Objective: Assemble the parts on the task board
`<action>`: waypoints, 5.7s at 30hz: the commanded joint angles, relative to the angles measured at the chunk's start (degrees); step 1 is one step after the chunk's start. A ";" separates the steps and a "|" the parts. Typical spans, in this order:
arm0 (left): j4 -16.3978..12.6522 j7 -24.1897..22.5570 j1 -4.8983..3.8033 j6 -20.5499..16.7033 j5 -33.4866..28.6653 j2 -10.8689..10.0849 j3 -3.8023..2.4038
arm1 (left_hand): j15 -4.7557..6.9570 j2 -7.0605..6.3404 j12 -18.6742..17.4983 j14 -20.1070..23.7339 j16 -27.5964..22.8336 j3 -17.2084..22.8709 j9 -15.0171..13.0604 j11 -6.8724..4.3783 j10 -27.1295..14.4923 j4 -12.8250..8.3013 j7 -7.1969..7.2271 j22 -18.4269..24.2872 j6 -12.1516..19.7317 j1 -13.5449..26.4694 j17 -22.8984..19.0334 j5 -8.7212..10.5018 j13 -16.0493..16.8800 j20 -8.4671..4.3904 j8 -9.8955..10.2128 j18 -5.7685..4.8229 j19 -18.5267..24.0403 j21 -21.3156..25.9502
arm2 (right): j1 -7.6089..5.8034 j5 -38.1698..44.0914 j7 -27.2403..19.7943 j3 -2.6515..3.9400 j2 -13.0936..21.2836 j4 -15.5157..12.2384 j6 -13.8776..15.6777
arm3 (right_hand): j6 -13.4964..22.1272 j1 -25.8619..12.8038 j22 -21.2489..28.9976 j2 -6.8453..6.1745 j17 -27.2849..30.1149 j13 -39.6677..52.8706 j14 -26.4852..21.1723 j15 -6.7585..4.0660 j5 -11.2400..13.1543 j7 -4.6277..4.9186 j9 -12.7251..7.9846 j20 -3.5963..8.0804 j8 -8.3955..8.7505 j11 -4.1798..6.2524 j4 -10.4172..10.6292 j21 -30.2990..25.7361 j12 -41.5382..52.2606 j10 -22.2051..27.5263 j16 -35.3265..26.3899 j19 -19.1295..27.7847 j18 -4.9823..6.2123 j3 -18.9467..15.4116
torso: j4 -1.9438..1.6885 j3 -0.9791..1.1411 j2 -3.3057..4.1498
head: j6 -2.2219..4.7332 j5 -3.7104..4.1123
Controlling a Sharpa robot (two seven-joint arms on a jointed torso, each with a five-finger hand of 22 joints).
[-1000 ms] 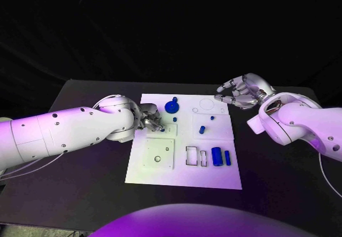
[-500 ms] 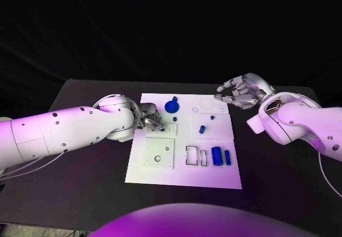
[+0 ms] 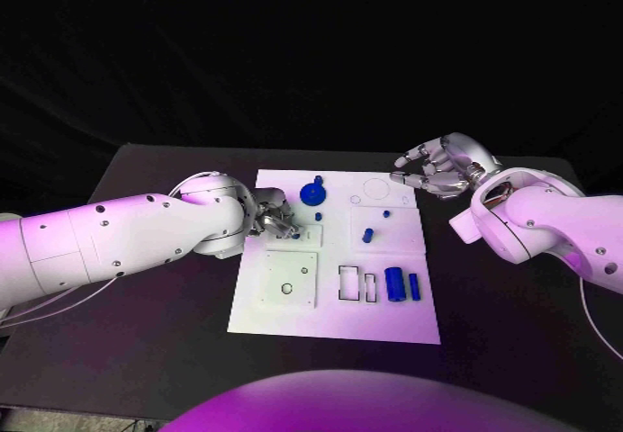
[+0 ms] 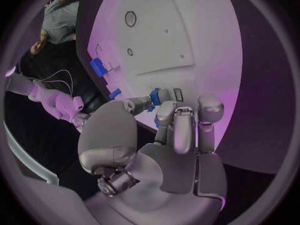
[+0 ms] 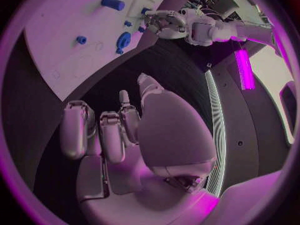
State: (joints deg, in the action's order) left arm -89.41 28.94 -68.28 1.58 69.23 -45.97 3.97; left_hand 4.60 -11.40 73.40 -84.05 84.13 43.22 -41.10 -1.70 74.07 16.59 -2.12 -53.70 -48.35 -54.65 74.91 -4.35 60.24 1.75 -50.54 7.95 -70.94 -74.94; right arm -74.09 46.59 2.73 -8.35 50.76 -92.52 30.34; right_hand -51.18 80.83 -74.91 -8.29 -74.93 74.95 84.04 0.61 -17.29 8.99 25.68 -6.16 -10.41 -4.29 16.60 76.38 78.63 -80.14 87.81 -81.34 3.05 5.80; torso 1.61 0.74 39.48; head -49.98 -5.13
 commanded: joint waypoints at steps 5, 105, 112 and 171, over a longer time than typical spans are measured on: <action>0.04 0.05 0.02 0.75 -0.46 0.11 0.00 | 0.27 0.05 0.40 -2.92 0.21 -1.08 0.07 0.05 0.52 0.07 -0.11 -0.01 -0.19 0.96 2.70 0.01 0.07 -0.14 0.24 -1.07 -0.25 -0.25 | 0.07 0.56 -0.13 -0.01 -0.06 0.01 -0.73 | 0.23 -0.49 -4.07 -0.15 -7.32 1.74 4.16 -0.54 0.04 0.00 0.09 -0.02 -0.23 0.11 0.05 -0.20 -0.38 0.37 -0.27 0.55 0.72 0.14 | -0.01 0.01 0.03 | 0.02 0.08; 23.58 0.06 -6.41 16.57 -6.65 9.43 -1.93 | -2.31 3.15 -3.43 -1.74 -0.99 -12.68 5.24 2.97 -5.94 -0.02 -3.36 5.02 3.81 -3.33 0.49 -0.55 -6.81 1.95 8.08 -0.12 3.26 2.59 | 0.38 0.70 -0.39 -0.01 -0.75 0.88 -0.72 | 0.43 -1.21 -4.06 -0.10 -7.40 1.81 4.19 -0.56 0.03 -0.03 0.10 0.00 -0.53 0.14 -0.04 -0.28 -0.30 0.30 -0.27 0.52 0.72 0.10 | -0.02 -0.01 -0.04 | 0.64 -0.64; 23.33 -0.02 -6.38 16.83 -7.08 9.54 -1.92 | -2.10 3.83 -3.20 -1.74 -0.97 -11.31 5.33 2.70 -5.93 -0.32 -3.04 4.89 3.34 -6.62 0.50 -0.51 -6.77 1.88 7.47 -0.12 3.29 2.47 | 0.39 0.70 -0.36 -0.01 -0.78 0.91 -0.78 | 0.43 -1.21 -4.06 -0.10 -7.40 1.81 4.19 -0.56 0.03 -0.03 0.10 0.00 -0.53 0.14 -0.04 -0.28 -0.30 0.30 -0.27 0.52 0.72 0.10 | 0.04 0.04 -0.02 | 0.52 -0.63; 19.46 -0.63 -6.30 13.02 -10.75 6.84 -1.90 | -1.50 3.96 -2.87 -2.25 -0.38 5.84 4.31 2.06 -4.52 -9.25 -2.56 3.09 4.46 -15.74 1.57 -0.30 -6.62 1.51 3.51 -0.38 2.66 1.25 | 0.39 0.71 -0.33 -0.01 -0.73 1.10 -0.85 | 0.58 -1.37 -4.02 -0.03 -7.34 1.83 4.19 -0.59 0.01 -0.06 0.12 0.03 -0.86 0.17 -0.11 -0.39 -0.28 0.27 -0.30 0.51 0.74 0.27 | -0.01 0.05 -0.06 | 0.24 -0.66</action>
State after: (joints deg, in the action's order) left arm -69.19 28.96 -74.59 17.15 60.26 -38.84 2.12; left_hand 2.65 -6.85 70.31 -83.94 83.43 42.80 -35.70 0.37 69.07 13.42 -5.03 -50.55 -44.03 -70.22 74.91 -4.40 53.58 3.27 -46.73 7.95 -67.77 -73.34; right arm -73.72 46.71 2.68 -8.36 50.04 -91.40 30.24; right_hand -50.98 80.01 -74.92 -8.38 -74.91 74.92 83.83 0.40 -17.29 8.79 25.75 -6.16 -11.07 -4.29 16.60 76.16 78.41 -80.14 87.81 -81.34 3.04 5.80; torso 1.59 0.80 39.42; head -49.72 -5.71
